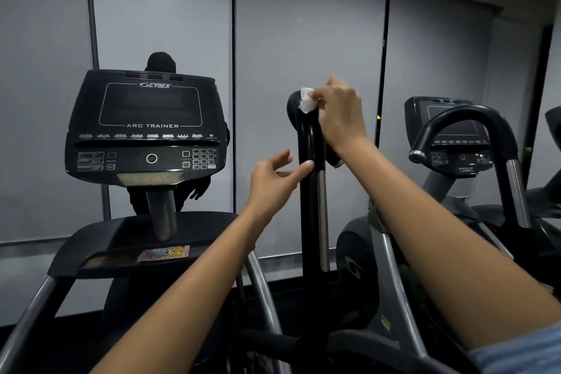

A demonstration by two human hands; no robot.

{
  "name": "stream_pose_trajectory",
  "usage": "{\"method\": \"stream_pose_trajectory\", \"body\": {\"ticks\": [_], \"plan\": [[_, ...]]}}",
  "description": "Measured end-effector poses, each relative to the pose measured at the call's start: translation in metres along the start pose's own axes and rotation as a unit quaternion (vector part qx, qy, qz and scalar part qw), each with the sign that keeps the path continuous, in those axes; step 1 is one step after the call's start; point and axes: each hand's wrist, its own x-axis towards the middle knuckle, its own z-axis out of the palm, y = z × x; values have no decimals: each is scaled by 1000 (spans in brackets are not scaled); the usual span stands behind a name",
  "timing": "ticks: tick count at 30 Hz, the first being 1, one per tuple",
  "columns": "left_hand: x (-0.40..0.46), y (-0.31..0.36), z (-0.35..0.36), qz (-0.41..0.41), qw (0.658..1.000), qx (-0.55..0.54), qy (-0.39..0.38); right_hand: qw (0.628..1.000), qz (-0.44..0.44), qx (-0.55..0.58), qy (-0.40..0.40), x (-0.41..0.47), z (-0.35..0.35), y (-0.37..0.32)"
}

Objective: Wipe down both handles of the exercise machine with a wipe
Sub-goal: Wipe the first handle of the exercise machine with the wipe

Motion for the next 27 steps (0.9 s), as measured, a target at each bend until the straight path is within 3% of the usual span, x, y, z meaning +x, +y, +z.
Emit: {"method": "stream_pose_trajectory", "body": {"ticks": [4,7,13,19,23,27], "plan": [[7,7,4,40,999,15,-16,991,-127,-50,0,-58,-10,3],[13,17,8,68,997,-4,-27,977,-186,-102,-4,-48,-12,1],[16,16,13,80,996,-37,-9,970,-93,-181,-134,42,-5,-14],[19,15,10,72,996,-51,-30,978,-122,-148,-81,1,-16,-14],[24,20,7,52,997,-48,-40,963,-187,-164,-99,-28,-27,-11],[25,14,9,61,996,-59,-25,962,-118,-198,-144,24,-14,-13]]}}
